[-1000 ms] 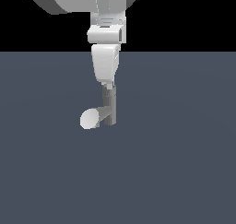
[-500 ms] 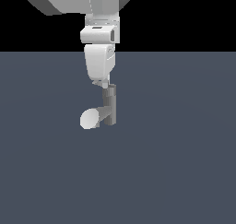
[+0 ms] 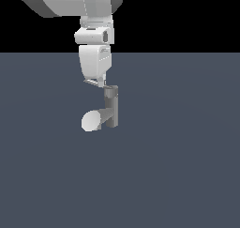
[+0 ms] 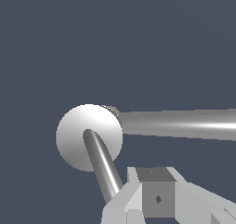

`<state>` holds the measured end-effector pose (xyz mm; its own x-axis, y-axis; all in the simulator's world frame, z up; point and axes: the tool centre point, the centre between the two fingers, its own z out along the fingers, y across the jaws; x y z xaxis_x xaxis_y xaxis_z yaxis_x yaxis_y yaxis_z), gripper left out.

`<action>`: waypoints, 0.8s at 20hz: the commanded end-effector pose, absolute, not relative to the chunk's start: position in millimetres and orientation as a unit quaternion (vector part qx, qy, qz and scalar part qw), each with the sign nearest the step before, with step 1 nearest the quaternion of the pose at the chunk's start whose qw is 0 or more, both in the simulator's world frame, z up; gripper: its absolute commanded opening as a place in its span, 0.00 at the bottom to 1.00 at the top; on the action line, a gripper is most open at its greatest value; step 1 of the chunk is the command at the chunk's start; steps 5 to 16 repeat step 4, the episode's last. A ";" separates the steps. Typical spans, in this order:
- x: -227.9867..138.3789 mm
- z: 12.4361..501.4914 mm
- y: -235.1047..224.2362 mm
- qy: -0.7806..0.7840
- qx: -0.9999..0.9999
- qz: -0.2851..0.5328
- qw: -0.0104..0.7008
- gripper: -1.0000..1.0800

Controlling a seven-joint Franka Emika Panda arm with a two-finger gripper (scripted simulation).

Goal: Turn on the faucet by rotating a designated handle.

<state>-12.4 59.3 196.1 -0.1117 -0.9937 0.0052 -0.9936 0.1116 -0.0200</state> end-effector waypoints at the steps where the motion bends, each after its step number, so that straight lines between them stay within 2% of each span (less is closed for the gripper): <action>1: -12.5 183.9 106.2 0.722 -0.692 -0.001 0.002 0.00; 16: -9.0 182.5 114.3 0.721 -0.693 0.000 0.001 0.00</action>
